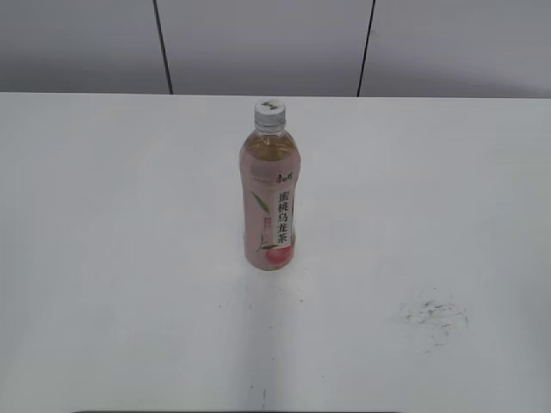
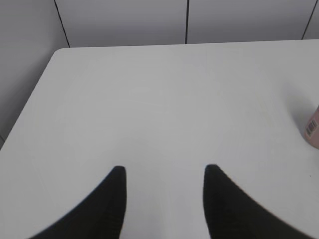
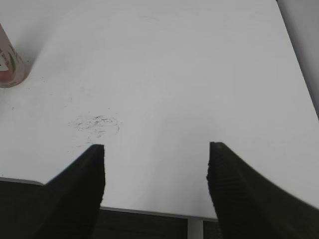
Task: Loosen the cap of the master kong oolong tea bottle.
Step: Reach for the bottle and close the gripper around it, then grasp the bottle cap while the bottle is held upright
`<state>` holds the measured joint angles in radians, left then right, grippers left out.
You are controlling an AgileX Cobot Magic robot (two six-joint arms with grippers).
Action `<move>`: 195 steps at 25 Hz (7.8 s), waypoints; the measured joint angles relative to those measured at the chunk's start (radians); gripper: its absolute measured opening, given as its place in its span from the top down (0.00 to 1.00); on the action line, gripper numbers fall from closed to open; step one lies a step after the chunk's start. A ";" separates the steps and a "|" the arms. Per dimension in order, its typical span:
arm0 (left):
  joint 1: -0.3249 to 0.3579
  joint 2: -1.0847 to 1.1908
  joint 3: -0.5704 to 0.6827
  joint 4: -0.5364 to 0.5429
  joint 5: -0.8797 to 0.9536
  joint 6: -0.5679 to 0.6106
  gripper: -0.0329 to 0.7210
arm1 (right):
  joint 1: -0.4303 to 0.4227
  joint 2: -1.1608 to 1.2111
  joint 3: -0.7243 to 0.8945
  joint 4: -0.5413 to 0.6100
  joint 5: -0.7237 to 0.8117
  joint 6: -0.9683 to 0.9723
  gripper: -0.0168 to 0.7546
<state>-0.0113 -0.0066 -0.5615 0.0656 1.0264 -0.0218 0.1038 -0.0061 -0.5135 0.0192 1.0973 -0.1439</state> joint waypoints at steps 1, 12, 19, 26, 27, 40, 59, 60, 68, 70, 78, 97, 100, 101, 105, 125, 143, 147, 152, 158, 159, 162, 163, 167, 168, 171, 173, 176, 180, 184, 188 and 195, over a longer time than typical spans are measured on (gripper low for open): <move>0.000 0.000 0.000 0.000 0.000 0.000 0.54 | 0.000 0.000 0.000 0.000 0.000 0.000 0.34; 0.000 0.000 0.000 0.000 0.000 0.000 0.54 | 0.000 0.000 0.000 0.000 0.000 0.000 0.34; 0.000 0.000 0.000 0.000 0.000 0.000 0.54 | 0.000 0.000 0.000 0.000 0.000 0.000 0.34; 0.000 0.000 0.000 -0.011 -0.001 0.000 0.54 | 0.000 0.000 0.000 0.000 0.000 0.000 0.34; 0.000 0.000 0.000 -0.020 -0.004 0.000 0.54 | 0.000 0.000 0.000 0.000 0.000 0.000 0.34; 0.000 0.267 0.165 -0.488 -0.623 0.397 0.54 | 0.000 0.000 0.000 0.000 0.000 0.000 0.34; -0.439 1.007 0.278 -0.575 -1.355 0.525 0.54 | 0.000 0.000 0.000 0.000 0.000 0.003 0.34; -0.471 1.046 0.278 -0.570 -1.392 0.515 0.54 | 0.000 0.000 0.000 0.000 0.000 0.004 0.34; -0.552 1.359 0.315 -0.283 -1.753 0.131 0.54 | 0.000 0.000 0.000 0.000 0.000 0.004 0.34; -0.553 1.428 0.327 -0.190 -1.888 0.064 0.54 | 0.000 0.000 0.000 0.000 0.000 0.004 0.34; -0.554 1.701 0.328 0.104 -2.192 0.022 0.43 | 0.000 0.000 0.000 0.000 0.000 0.004 0.36; -0.554 1.931 0.005 0.279 -2.146 0.022 0.15 | 0.000 0.000 0.000 0.000 0.000 0.010 0.37; -0.554 1.982 -0.034 0.292 -2.138 0.004 0.16 | 0.000 0.000 0.000 0.000 0.000 0.011 0.37; -0.554 2.000 -0.043 0.299 -2.139 0.001 0.17 | 0.000 0.000 0.000 0.000 0.000 0.011 0.37; -0.554 2.038 -0.088 0.308 -2.160 -0.005 0.17 | 0.000 0.000 0.000 0.000 0.000 0.011 0.37; -0.554 2.075 -0.143 0.334 -2.180 -0.025 0.44 | 0.000 0.418 -0.060 0.053 -0.071 0.018 0.38; -0.554 2.076 -0.143 0.348 -2.189 -0.024 0.44 | 0.261 1.493 -0.770 0.186 -0.065 0.036 0.38; -0.554 2.076 -0.143 0.352 -2.190 -0.024 0.44 | 0.391 1.641 -0.981 0.185 -0.008 0.124 0.38; -0.554 2.076 -0.143 0.352 -2.190 -0.024 0.44 | 0.500 1.798 -1.211 0.144 0.088 0.229 0.38; -0.554 2.076 -0.143 0.353 -2.190 -0.024 0.44 | 0.531 1.911 -1.313 0.111 0.108 0.276 0.38; -0.554 2.076 -0.143 0.353 -2.190 -0.024 0.44 | 0.531 1.914 -1.317 0.116 0.111 0.279 0.38; -0.554 2.076 -0.143 0.353 -2.191 -0.024 0.44 | 0.531 1.915 -1.321 0.126 0.117 0.291 0.38; -0.554 2.076 -0.143 0.353 -2.191 -0.024 0.44 | 0.531 1.916 -1.322 0.128 0.119 0.294 0.38; -0.554 2.076 -0.143 0.353 -2.191 -0.024 0.44 | 0.531 1.927 -1.327 0.142 0.120 0.301 0.38; -0.554 2.076 -0.143 0.353 -2.191 -0.024 0.44 | 0.531 1.933 -1.327 0.149 0.120 0.303 0.38; -0.554 2.076 -0.143 0.353 -2.191 -0.024 0.44 | 0.531 1.944 -1.327 0.169 0.120 0.305 0.38; -0.554 2.076 -0.143 0.354 -2.191 -0.024 0.44 | 0.531 1.948 -1.327 0.170 0.120 0.306 0.38; -0.554 2.076 -0.143 0.354 -2.191 -0.024 0.44 | 0.531 1.951 -1.327 0.169 0.120 0.307 0.41; -0.554 2.076 -0.143 0.354 -2.191 -0.024 0.44 | 0.531 1.951 -1.327 0.164 0.120 0.286 0.61; -0.554 2.076 -0.143 0.354 -2.191 -0.026 0.44 | 0.531 1.951 -1.327 0.164 0.120 0.129 0.63; -0.554 2.076 -0.143 0.354 -2.192 -0.030 0.44 | 0.531 1.951 -1.327 0.168 0.120 -0.229 0.63; -0.554 2.076 -0.142 0.357 -2.194 -0.030 0.44 | 0.531 1.951 -1.329 0.179 0.120 -1.062 0.63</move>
<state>-0.5655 2.0695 -0.7035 0.4228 -1.1679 -0.0517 0.6353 1.9445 -1.8429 0.1981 1.2176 -1.2063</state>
